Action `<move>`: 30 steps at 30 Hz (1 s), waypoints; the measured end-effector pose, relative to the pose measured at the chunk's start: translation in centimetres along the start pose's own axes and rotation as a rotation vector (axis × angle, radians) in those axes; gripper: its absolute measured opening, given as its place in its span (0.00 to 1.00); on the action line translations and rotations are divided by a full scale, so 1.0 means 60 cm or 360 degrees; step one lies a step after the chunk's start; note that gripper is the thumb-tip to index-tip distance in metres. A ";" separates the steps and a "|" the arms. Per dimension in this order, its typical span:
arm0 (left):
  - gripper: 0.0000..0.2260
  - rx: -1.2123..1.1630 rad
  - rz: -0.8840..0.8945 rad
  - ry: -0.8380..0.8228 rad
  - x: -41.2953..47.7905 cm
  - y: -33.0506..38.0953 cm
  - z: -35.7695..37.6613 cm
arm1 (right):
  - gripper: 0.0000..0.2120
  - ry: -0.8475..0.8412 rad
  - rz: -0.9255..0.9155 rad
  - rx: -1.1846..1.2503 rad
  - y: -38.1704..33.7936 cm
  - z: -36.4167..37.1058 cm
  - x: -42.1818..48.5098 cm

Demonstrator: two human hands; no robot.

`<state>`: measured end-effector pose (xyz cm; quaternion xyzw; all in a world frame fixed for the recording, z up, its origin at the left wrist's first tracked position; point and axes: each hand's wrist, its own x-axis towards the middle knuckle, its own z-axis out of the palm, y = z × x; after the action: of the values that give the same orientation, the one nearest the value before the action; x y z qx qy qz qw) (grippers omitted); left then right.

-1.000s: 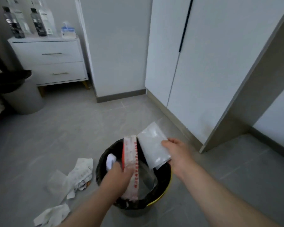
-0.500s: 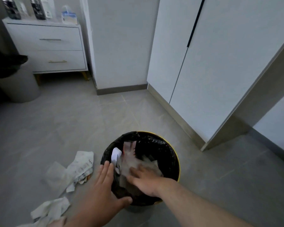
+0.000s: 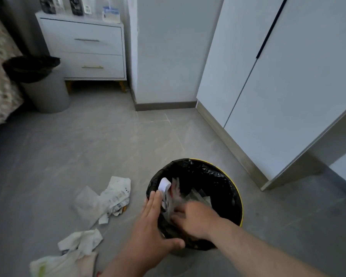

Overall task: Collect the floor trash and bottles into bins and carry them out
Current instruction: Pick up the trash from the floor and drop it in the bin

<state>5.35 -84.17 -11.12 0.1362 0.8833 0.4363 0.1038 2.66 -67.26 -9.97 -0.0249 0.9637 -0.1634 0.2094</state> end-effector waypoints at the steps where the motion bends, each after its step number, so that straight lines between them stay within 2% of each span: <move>1: 0.56 -0.0028 -0.0010 0.0020 -0.007 -0.002 -0.009 | 0.17 0.0169 -0.0028 0.0092 -0.007 -0.012 -0.007; 3: 0.60 -0.0010 -0.0060 0.0049 -0.026 -0.012 -0.037 | 0.13 0.0447 -0.0115 0.0238 -0.033 -0.034 -0.014; 6: 0.61 0.0063 -0.0180 0.0087 -0.070 -0.049 -0.087 | 0.12 0.0685 -0.0259 0.0452 -0.099 -0.061 -0.027; 8: 0.56 0.0038 -0.0257 0.0208 -0.108 -0.084 -0.117 | 0.11 0.0767 -0.0402 0.0439 -0.150 -0.063 -0.031; 10: 0.42 -0.0087 -0.0461 0.0378 -0.151 -0.125 -0.142 | 0.12 0.0737 -0.0585 0.0330 -0.201 -0.048 -0.033; 12: 0.31 -0.0230 -0.0787 0.0496 -0.189 -0.176 -0.158 | 0.11 0.0643 -0.0712 0.0230 -0.241 -0.019 -0.030; 15: 0.25 -0.0259 -0.1216 0.0631 -0.236 -0.255 -0.171 | 0.09 0.0370 -0.0720 0.0180 -0.280 0.046 -0.012; 17: 0.26 -0.0158 -0.1351 0.0618 -0.262 -0.310 -0.170 | 0.09 0.0139 -0.0597 0.0144 -0.291 0.100 0.004; 20: 0.21 0.0095 -0.1509 0.0527 -0.287 -0.378 -0.160 | 0.13 -0.0219 -0.0379 0.0004 -0.284 0.194 0.020; 21: 0.21 0.0189 -0.1543 0.0534 -0.289 -0.395 -0.157 | 0.15 -0.0368 -0.0341 -0.0071 -0.274 0.227 0.019; 23: 0.27 0.0261 -0.1638 0.0604 -0.285 -0.420 -0.151 | 0.21 -0.0695 -0.0334 -0.0275 -0.253 0.288 0.013; 25: 0.35 0.0151 -0.1751 0.0696 -0.270 -0.432 -0.148 | 0.29 -0.0921 -0.0323 -0.0367 -0.239 0.339 0.004; 27: 0.39 -0.0029 -0.1859 0.0752 -0.250 -0.444 -0.143 | 0.31 -0.0907 -0.0249 -0.0289 -0.240 0.378 -0.001; 30: 0.39 -0.0104 -0.2013 0.0646 -0.226 -0.463 -0.139 | 0.33 -0.0697 -0.0107 0.0047 -0.264 0.413 0.007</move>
<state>11.44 -111.04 -27.46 -0.4965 0.7814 0.3348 0.1755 12.18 -89.84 -26.25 -0.0889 0.8913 -0.1750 0.4086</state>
